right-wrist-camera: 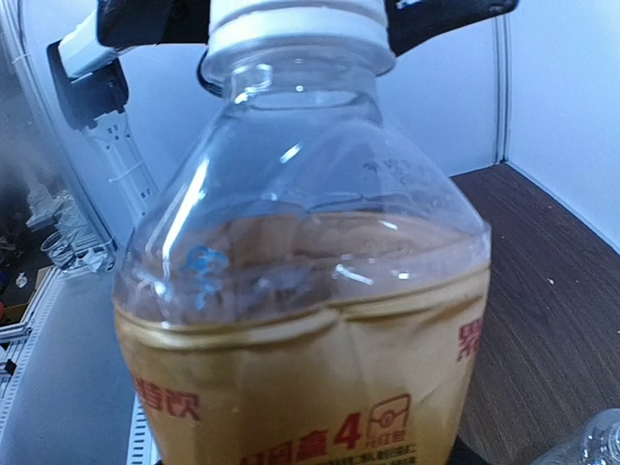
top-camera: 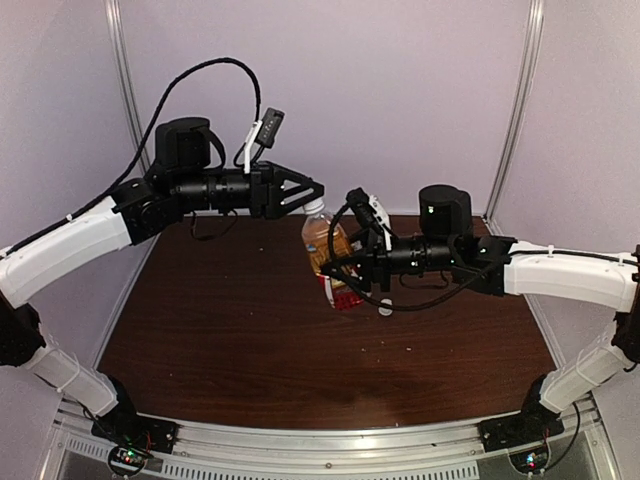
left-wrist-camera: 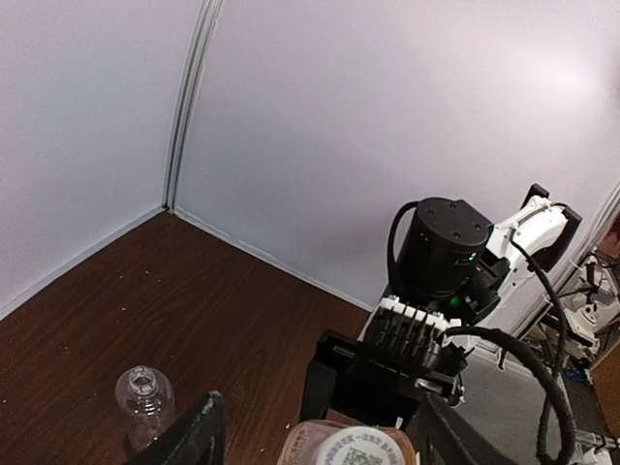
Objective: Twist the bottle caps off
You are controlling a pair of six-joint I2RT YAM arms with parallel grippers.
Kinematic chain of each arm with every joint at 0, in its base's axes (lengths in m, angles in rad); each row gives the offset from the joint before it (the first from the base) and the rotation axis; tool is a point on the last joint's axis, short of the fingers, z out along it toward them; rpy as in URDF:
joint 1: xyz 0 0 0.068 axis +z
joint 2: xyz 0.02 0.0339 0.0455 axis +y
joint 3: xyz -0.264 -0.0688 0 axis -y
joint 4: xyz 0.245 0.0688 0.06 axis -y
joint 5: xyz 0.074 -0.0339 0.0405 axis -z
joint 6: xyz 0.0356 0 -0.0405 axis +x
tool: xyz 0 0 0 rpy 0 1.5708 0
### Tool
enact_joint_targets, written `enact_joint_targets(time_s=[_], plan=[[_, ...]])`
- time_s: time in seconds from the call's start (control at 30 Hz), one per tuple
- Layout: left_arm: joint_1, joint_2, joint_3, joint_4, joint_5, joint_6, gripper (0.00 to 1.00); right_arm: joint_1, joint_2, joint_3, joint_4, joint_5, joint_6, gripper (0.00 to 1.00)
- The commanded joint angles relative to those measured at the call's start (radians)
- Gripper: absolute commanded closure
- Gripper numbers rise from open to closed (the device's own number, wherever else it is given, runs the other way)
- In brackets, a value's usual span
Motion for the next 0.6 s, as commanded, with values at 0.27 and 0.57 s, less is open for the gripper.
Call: enact_joint_targets(time_s=[0.27,0.57], plan=[[0.04,-0.017,-0.068,0.322,0.556,-0.002,0.25,0.003,0.017,0.0,0.146,-0.406,0.059,0.55],[0.04,0.006,-0.111,0.515,0.642,-0.123,0.31,0.002,0.045,0.003,0.229,-0.488,0.131,0.55]])
